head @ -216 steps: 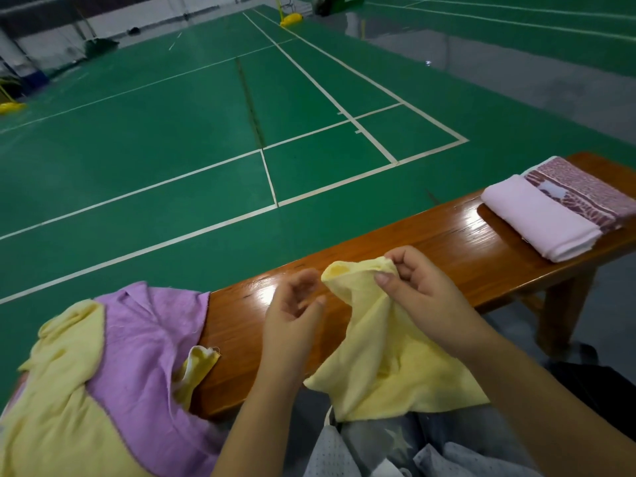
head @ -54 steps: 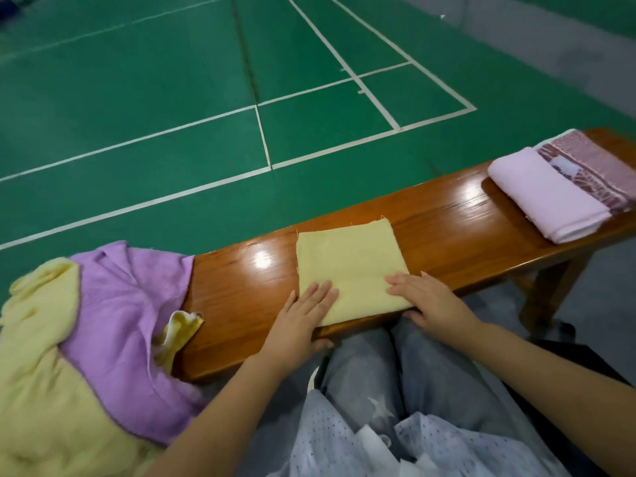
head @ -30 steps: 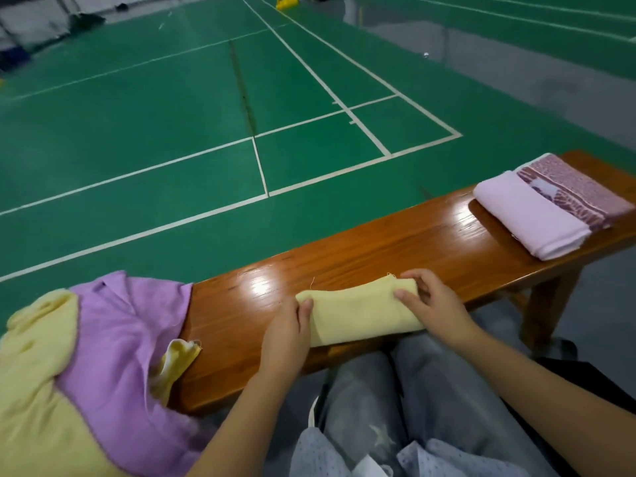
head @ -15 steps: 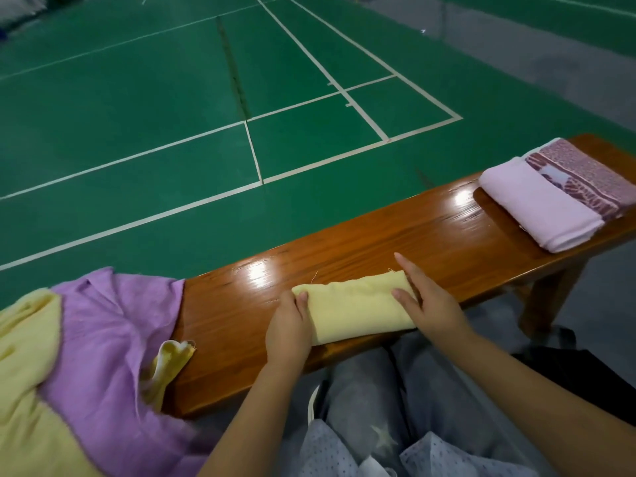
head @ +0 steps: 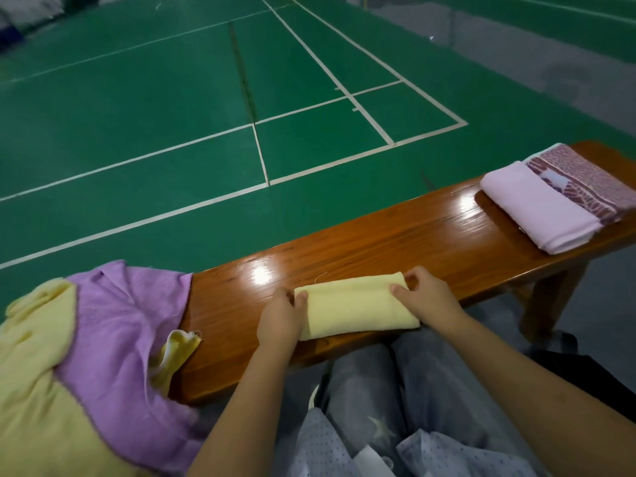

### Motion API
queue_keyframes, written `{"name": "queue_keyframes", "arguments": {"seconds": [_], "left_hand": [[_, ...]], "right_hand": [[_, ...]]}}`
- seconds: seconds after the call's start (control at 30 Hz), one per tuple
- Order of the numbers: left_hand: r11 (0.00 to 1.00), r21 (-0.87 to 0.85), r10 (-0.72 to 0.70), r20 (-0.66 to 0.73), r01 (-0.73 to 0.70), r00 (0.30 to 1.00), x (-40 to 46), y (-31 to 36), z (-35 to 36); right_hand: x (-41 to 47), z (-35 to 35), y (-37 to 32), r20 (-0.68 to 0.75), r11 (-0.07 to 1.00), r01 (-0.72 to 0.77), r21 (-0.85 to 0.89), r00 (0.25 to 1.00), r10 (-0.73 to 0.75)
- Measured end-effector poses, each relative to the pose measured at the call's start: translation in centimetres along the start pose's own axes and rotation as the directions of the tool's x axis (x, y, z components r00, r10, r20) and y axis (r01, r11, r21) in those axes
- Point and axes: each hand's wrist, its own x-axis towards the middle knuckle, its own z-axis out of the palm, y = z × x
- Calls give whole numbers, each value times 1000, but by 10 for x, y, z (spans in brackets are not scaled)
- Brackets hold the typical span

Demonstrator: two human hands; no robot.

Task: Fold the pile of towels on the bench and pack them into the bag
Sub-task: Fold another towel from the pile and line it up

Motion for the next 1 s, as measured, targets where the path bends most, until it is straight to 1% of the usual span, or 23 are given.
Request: {"name": "queue_keyframes", "arguments": {"seconds": [0.03, 0.07, 0.13, 0.17, 0.2, 0.23, 0.3, 0.33, 0.37, 0.4, 0.47, 0.57, 0.63, 0.7, 0.83, 1.0], "left_hand": [[993, -112, -28, -11, 26, 1000, -3, 2, -3], [964, -261, -65, -42, 52, 997, -9, 3, -6], [833, -549, -167, -133, 67, 977, -24, 5, -8], [757, -650, -221, -148, 74, 964, -33, 6, -8], [684, -723, -266, -121, 99, 956, -42, 6, -6], [611, -777, -299, -51, 151, 953, -50, 5, -4], [451, -843, -309, 161, 294, 937, -65, 6, 2], [374, -855, -280, 265, 359, 923, -72, 8, 5], [318, -854, -242, 347, 412, 906, -78, 11, 8], [294, -843, -209, 403, 450, 891, -84, 15, 10], [314, -817, -173, 452, 484, 875, -90, 21, 15], [351, -805, -147, 457, 479, 877, -89, 26, 19], [395, -796, -112, 454, 458, 884, -87, 30, 19], [434, -783, -75, 462, 446, 884, -84, 35, 20], [482, -754, -24, 499, 448, 866, -76, 59, 28], [561, -703, 23, 542, 438, 840, -63, 108, 44]], "right_hand": [[-2, 1, 0, 6, 1000, -12, -11, 1000, 12], [-4, 3, 1, 10, 1000, -21, -4, 1000, 21], [-10, 5, 2, 25, 994, -58, 95, 998, 56], [-14, 6, 3, 39, 978, -95, 185, 995, 89], [-18, 7, 3, 52, 951, -133, 279, 991, 123], [-22, 9, 3, 62, 923, -162, 348, 987, 150], [-28, 13, 2, 75, 889, -198, 412, 980, 183], [-31, 17, 1, 92, 872, -214, 440, 977, 193], [-34, 20, 0, 115, 851, -233, 470, 972, 203], [-37, 24, -2, 135, 832, -250, 495, 968, 211], [-44, 31, -2, 136, 837, -248, 487, 969, 208], [-50, 35, 6, 83, 907, -186, 377, 983, 166], [-50, 32, 13, 84, 911, -178, 371, 984, 158], [-48, 26, 18, 82, 895, -187, 404, 982, 168], [-43, 11, 26, 30, 850, -182, 494, 981, 192], [-23, -19, 44, -5, 737, -190, 648, 967, 253]]}}
